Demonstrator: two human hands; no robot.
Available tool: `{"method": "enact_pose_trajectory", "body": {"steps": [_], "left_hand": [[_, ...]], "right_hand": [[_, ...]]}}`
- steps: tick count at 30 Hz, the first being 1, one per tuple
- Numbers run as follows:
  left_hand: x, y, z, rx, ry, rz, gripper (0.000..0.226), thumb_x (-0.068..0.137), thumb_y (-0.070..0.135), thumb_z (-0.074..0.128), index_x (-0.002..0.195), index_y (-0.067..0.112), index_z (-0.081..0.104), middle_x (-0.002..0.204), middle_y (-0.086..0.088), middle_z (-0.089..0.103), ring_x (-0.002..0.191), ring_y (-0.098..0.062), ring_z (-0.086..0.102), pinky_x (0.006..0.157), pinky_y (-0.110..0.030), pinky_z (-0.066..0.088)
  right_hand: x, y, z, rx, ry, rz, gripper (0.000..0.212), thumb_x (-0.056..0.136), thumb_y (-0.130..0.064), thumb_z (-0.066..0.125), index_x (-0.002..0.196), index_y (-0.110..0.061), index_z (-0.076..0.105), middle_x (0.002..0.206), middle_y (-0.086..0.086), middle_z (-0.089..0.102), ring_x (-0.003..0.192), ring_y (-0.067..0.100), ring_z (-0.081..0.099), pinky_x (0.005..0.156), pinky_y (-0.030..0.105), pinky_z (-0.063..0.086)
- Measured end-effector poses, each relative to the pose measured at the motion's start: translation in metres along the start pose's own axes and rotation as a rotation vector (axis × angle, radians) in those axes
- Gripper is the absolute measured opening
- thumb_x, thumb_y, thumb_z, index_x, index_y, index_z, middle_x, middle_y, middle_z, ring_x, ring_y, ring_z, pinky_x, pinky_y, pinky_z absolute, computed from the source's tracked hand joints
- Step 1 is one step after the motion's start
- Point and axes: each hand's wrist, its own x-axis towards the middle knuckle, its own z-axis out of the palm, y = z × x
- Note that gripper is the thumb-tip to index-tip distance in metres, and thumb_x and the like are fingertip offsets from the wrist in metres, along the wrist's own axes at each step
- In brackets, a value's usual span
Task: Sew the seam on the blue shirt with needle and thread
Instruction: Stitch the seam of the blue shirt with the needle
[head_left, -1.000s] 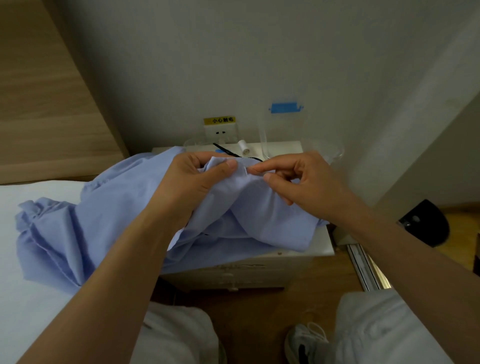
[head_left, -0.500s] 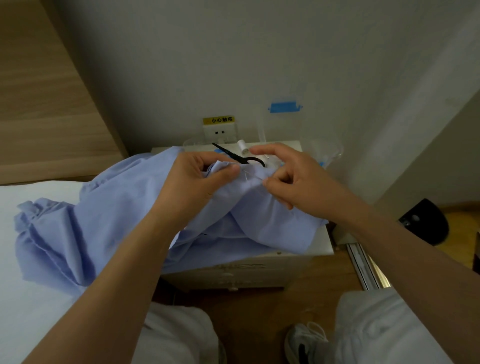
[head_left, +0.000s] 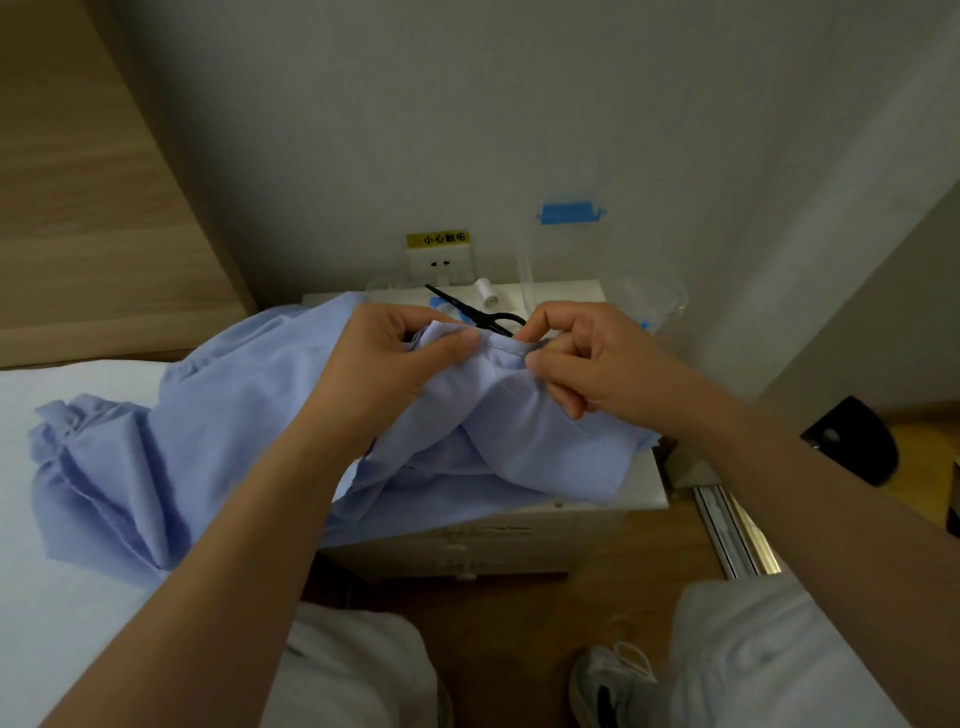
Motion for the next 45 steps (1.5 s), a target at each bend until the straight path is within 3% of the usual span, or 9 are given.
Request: {"method": "enact_pose_trajectory", "body": {"steps": [6,10,13,18,26,31,36,45], "left_hand": [[-0.001,0.002,-0.005,-0.148,-0.077,-0.179,0.022,0.086,0.035,0.063,0.081,0.018,0.076,0.082,-0.01,0.073,0.083,-0.022,0.07,0.081,-0.042,0.055],[-0.002,0.006,-0.006,-0.278,-0.155,-0.237,0.024,0.072,0.041,0.062,0.074,0.023,0.078,0.083,-0.011,0.073,0.079,-0.017,0.068,0.078,-0.035,0.054],[-0.003,0.009,-0.008,-0.378,-0.221,-0.285,0.021,0.071,0.034,0.062,0.077,0.023,0.079,0.087,-0.009,0.074,0.081,-0.016,0.069,0.077,-0.028,0.056],[-0.003,0.011,-0.008,-0.436,-0.25,-0.356,0.022,0.074,0.028,0.061,0.08,0.013,0.076,0.078,-0.008,0.073,0.07,-0.014,0.069,0.064,-0.021,0.056],[-0.005,0.015,-0.01,-0.481,-0.249,-0.371,0.019,0.072,0.027,0.061,0.066,0.018,0.077,0.072,-0.005,0.072,0.065,-0.011,0.068,0.06,-0.019,0.055],[-0.004,0.013,-0.01,-0.464,-0.26,-0.362,0.019,0.073,0.029,0.061,0.067,0.019,0.077,0.072,-0.005,0.072,0.065,-0.012,0.067,0.061,-0.019,0.056],[-0.004,0.012,-0.006,-0.436,-0.24,-0.381,0.022,0.071,0.029,0.063,0.081,0.012,0.073,0.075,-0.007,0.072,0.066,-0.012,0.067,0.06,-0.02,0.055],[-0.003,0.014,0.0,-0.475,-0.23,-0.413,0.024,0.069,0.028,0.063,0.085,0.012,0.07,0.073,-0.002,0.072,0.065,-0.008,0.067,0.058,-0.016,0.053]], "right_hand": [[0.001,0.002,-0.005,0.095,-0.022,0.02,0.018,0.096,-0.001,0.049,0.094,-0.016,0.061,0.043,-0.005,0.05,0.04,0.005,0.041,0.048,0.017,0.037],[0.001,0.005,-0.005,0.18,-0.046,0.016,0.018,0.097,-0.002,0.049,0.093,-0.015,0.061,0.043,-0.007,0.048,0.04,0.004,0.04,0.048,0.017,0.036],[0.001,0.006,-0.004,0.273,-0.088,-0.003,0.019,0.098,-0.003,0.047,0.094,-0.015,0.062,0.045,-0.007,0.047,0.043,0.004,0.039,0.049,0.015,0.035],[0.002,0.007,-0.002,0.379,-0.136,-0.027,0.008,0.095,-0.009,0.051,0.094,-0.012,0.058,0.047,-0.006,0.047,0.045,0.006,0.038,0.05,0.017,0.034],[0.001,0.004,-0.003,0.334,-0.141,-0.048,0.015,0.098,-0.005,0.046,0.098,-0.011,0.06,0.049,-0.005,0.048,0.048,0.006,0.04,0.052,0.016,0.038],[0.001,0.002,-0.006,0.278,-0.146,-0.068,0.02,0.099,-0.005,0.045,0.105,-0.012,0.063,0.05,-0.006,0.048,0.049,0.005,0.041,0.054,0.015,0.039],[0.001,0.002,0.0,0.271,-0.098,-0.063,0.008,0.092,-0.015,0.054,0.093,-0.008,0.058,0.049,-0.005,0.052,0.046,0.005,0.044,0.052,0.017,0.04],[0.003,-0.001,0.008,0.285,-0.032,-0.063,0.022,0.084,-0.028,0.059,0.079,-0.008,0.056,0.054,0.001,0.063,0.042,0.01,0.047,0.049,0.018,0.042]]}}
